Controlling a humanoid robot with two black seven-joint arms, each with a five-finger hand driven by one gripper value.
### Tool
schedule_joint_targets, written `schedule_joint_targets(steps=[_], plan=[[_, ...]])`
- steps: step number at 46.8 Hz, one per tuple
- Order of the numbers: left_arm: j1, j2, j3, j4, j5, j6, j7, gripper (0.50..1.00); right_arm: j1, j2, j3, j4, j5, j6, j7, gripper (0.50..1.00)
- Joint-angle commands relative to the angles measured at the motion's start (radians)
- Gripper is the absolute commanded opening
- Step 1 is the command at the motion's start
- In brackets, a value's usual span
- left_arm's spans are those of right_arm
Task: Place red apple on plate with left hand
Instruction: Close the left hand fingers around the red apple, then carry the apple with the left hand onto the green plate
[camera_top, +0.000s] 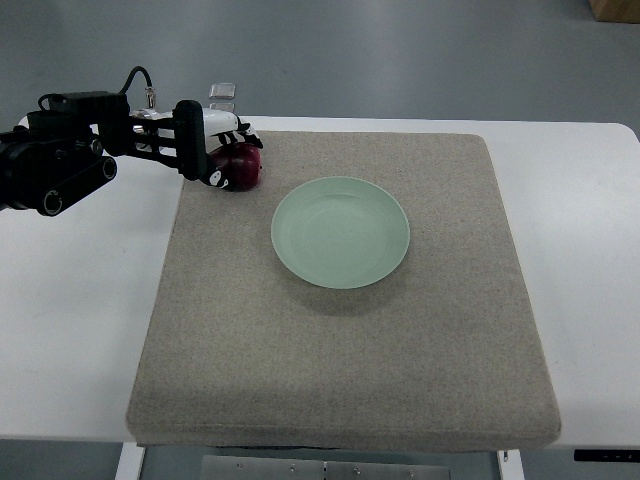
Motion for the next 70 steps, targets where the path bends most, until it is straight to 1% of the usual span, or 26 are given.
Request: schedule_joint_targets(steps=[1,3,5,8,17,22,29,32,43,51,56,62,66,70], plan=[[0.000,0.000,0.000,0.003,-0.001,0.001,0.000,0.594,0.000,0.000,0.000,0.000,0.000,0.000,-0.001,0.964],[0.000,0.000,0.000,0.005,0.000,0.001,0.000,0.549,0.000,0.000,0.000,0.000,0.000,0.000,0.001,0.964],[0.000,-0.002,0.000,0.005,-0.001,0.001,0.000,0.521,0.000,0.000,0.000,0.000,0.000,-0.001,-0.001,0.964],[-0.001,-0.002,-0.001,0.005,-0.004,0.002,0.001,0.500,0.000,0.000,0.000,0.000,0.000,-0.001,-0.001,0.964],[-0.004,-0.020,-0.015,0.007,-0.018,0.004,0.001,0.501,0.000,0.000,0.000,0.000,0.000,0.000,-0.001,0.964],[-0.012,-0.025,-0.018,-0.004,-0.020,0.007,0.000,0.512,0.000,0.000,0.000,0.000,0.000,-0.001,0.001,0.964],[-0.017,-0.054,-0.027,-0.013,-0.017,0.059,-0.012,0.514,0.000,0.000,0.000,0.000,0.000,0.000,-0.001,0.964],[-0.020,-0.054,-0.032,-0.038,-0.017,0.070,-0.025,0.514,0.001,0.000,0.000,0.000,0.000,0.000,0.001,0.964],[-0.035,-0.051,-0.046,-0.153,-0.020,0.073,-0.026,0.516,0.000,0.000,0.000,0.000,0.000,-0.001,0.001,0.964],[-0.023,-0.045,-0.066,-0.228,-0.017,0.070,-0.028,0.540,0.000,0.000,0.000,0.000,0.000,0.000,0.001,0.964],[-0.018,-0.040,-0.066,-0.283,-0.017,0.068,-0.028,0.542,0.000,0.000,0.000,0.000,0.000,0.000,0.001,0.964],[-0.015,-0.048,-0.055,-0.293,-0.013,0.067,-0.028,0.546,0.000,0.000,0.000,0.000,0.000,-0.001,0.001,0.964],[-0.015,-0.051,-0.052,-0.293,-0.012,0.062,-0.028,0.572,0.000,0.000,0.000,0.000,0.000,-0.001,-0.001,0.964],[-0.014,-0.052,-0.052,-0.293,-0.012,0.061,-0.028,0.581,0.000,0.000,0.000,0.000,0.000,-0.001,-0.001,0.964]])
